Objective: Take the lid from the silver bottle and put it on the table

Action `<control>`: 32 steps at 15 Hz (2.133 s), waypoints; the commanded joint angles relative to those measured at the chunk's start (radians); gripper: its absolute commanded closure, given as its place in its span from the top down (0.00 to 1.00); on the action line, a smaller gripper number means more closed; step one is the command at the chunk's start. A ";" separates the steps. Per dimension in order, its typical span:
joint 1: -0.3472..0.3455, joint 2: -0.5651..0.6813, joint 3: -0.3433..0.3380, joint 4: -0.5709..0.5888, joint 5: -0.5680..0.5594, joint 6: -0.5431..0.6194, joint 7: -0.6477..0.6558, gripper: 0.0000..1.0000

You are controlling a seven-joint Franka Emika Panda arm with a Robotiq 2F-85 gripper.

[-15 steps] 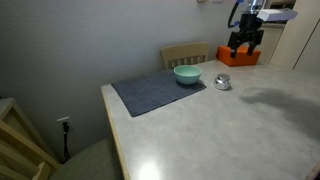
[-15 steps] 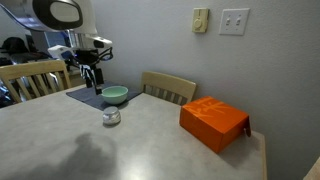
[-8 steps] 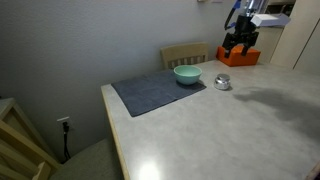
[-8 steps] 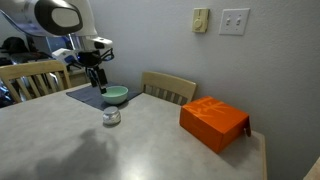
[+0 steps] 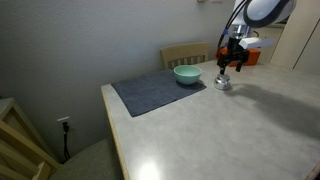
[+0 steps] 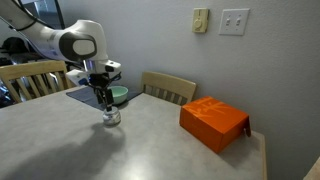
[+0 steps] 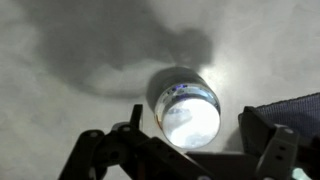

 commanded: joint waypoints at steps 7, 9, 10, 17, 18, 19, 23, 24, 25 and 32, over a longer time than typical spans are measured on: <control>0.057 0.133 -0.049 0.181 -0.003 -0.057 0.029 1.00; 0.068 0.127 -0.070 0.174 -0.007 -0.061 0.060 1.00; 0.074 0.123 -0.081 0.166 -0.011 -0.057 0.075 1.00; -0.015 0.157 -0.007 0.208 0.125 -0.084 -0.078 1.00; -0.021 0.166 0.000 0.218 0.142 -0.099 -0.098 1.00; -0.019 0.173 -0.004 0.226 0.145 -0.115 -0.100 1.00; -0.007 0.195 -0.021 0.257 0.130 -0.150 -0.084 1.00; -0.006 0.198 -0.022 0.261 0.129 -0.153 -0.083 1.00; -0.005 0.202 -0.023 0.265 0.128 -0.157 -0.081 1.00; -0.001 0.208 -0.025 0.279 0.122 -0.187 -0.079 0.46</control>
